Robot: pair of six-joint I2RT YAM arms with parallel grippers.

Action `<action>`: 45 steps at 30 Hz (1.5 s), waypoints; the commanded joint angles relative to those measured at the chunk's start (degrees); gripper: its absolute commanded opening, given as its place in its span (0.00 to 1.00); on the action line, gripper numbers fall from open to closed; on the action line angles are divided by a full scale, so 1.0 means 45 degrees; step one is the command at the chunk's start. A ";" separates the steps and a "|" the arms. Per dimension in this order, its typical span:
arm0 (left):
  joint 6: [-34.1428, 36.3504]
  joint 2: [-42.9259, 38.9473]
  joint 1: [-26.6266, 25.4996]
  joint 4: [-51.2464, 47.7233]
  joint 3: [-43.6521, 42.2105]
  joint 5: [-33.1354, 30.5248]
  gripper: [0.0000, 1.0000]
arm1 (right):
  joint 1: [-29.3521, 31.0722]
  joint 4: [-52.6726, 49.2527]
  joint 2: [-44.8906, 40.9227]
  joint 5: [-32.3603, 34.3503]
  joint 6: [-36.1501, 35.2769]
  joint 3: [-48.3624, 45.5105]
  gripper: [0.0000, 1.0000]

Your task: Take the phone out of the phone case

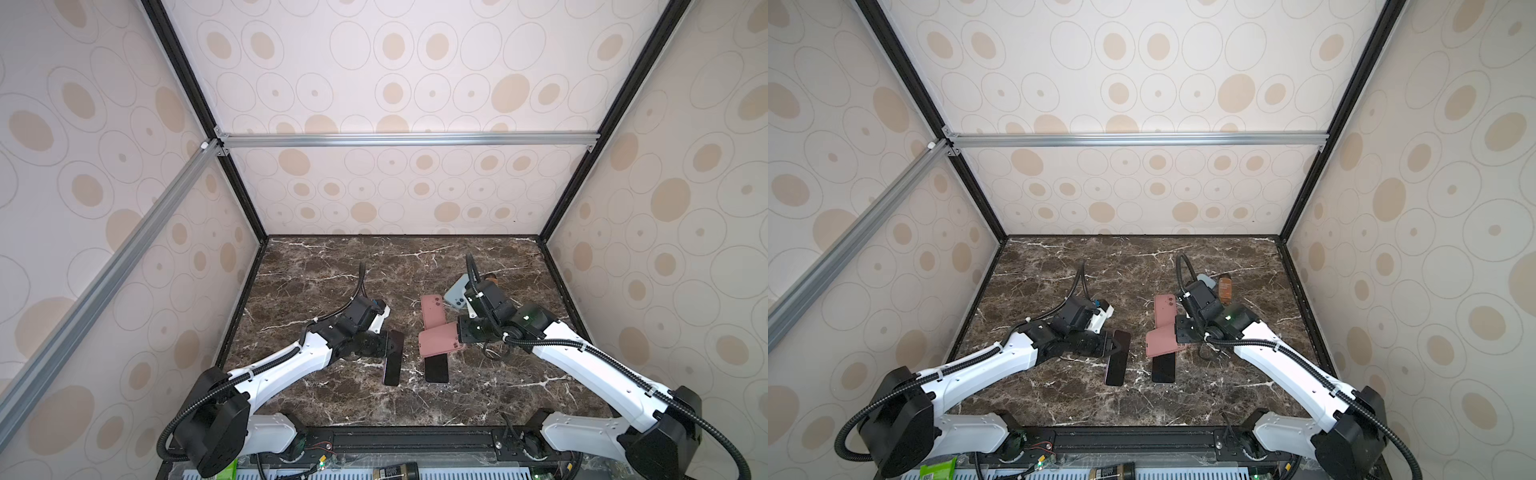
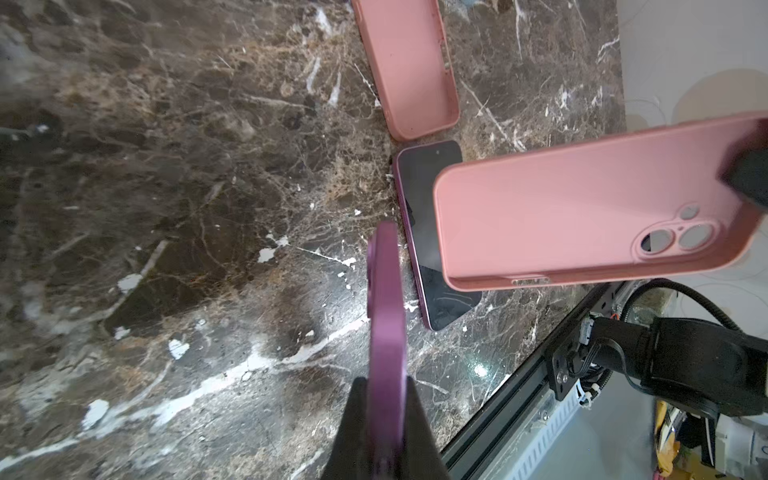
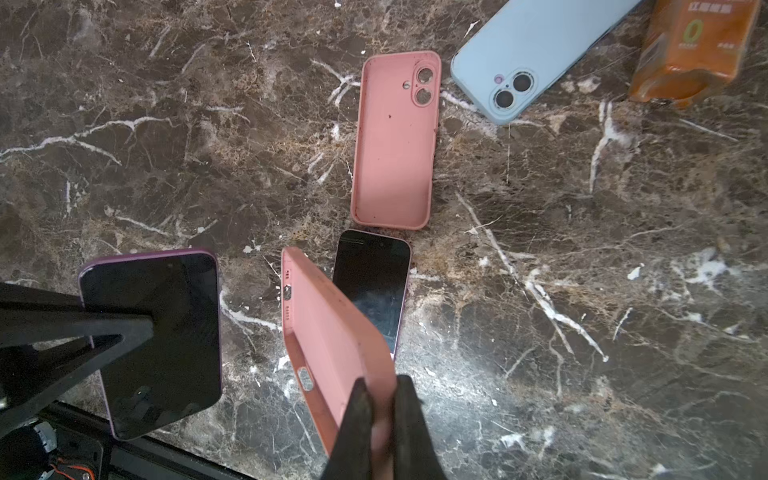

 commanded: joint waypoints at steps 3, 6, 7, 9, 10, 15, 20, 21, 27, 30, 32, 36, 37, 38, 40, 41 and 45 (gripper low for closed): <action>0.0263 0.0521 0.0297 0.0608 0.1053 0.1228 0.00 | 0.0091 0.0331 0.0301 -0.0116 0.0074 -0.0277 0.00; -0.0022 0.0881 0.0541 0.0945 0.0903 0.1673 0.00 | 0.0096 0.0484 0.0376 -0.0203 0.0234 -0.0348 0.00; -0.0174 0.0988 0.0647 0.1170 0.0820 0.1861 0.00 | 0.0097 0.0521 0.0403 -0.0222 0.0321 -0.0375 0.00; -0.0419 0.1136 0.0781 0.1519 0.0647 0.2116 0.00 | 0.0091 0.0530 0.0438 -0.0158 0.0507 -0.0418 0.00; -0.0522 0.1200 0.0863 0.1720 0.0580 0.2263 0.00 | 0.0096 0.0512 0.0482 -0.0107 0.0622 -0.0425 0.00; -0.0802 0.1500 0.1154 0.2371 0.0545 0.2820 0.00 | 0.0111 0.0616 0.0754 -0.0272 0.0805 -0.0499 0.00; -0.0954 0.2057 0.1457 0.2610 0.0329 0.3154 0.00 | 0.0116 0.0565 0.1073 -0.0340 0.1146 -0.0621 0.00; -0.0959 0.2147 0.1484 0.2612 0.0287 0.3165 0.00 | 0.0106 0.0581 0.1132 -0.0385 0.1168 -0.0653 0.00; -0.1101 0.2484 0.1623 0.2932 0.0033 0.3317 0.00 | 0.0144 0.0630 0.1628 -0.0513 0.1380 -0.0709 0.00; -0.1223 0.2563 0.1662 0.3111 -0.0009 0.3449 0.00 | 0.0132 0.0624 0.1829 -0.0565 0.1471 -0.0714 0.00; -0.1269 0.2672 0.1686 0.3187 -0.0010 0.3556 0.00 | 0.0149 0.0586 0.1887 -0.0498 0.1487 -0.0703 0.00; -0.1418 0.3021 0.1704 0.3255 -0.0025 0.3882 0.00 | 0.0149 0.0465 0.1908 -0.0365 0.1472 -0.0720 0.00; -0.1466 0.3129 0.1709 0.3255 -0.0001 0.3927 0.00 | 0.0149 0.0468 0.1894 -0.0343 0.1479 -0.0741 0.00; -0.1466 0.3216 0.1719 0.3167 0.0072 0.3953 0.00 | 0.0139 0.0468 0.1889 -0.0340 0.1490 -0.0767 0.00; -0.1399 0.3409 0.1739 0.2981 0.0163 0.3911 0.00 | 0.0149 0.0468 0.1870 -0.0326 0.1520 -0.0783 0.00; -0.1371 0.3486 0.1776 0.2910 0.0223 0.3881 0.00 | 0.0146 0.0492 0.1870 -0.0321 0.1540 -0.0802 0.00; -0.1311 0.3743 0.1815 0.2817 0.0338 0.3909 0.00 | 0.0143 0.0488 0.1889 -0.0320 0.1481 -0.0790 0.00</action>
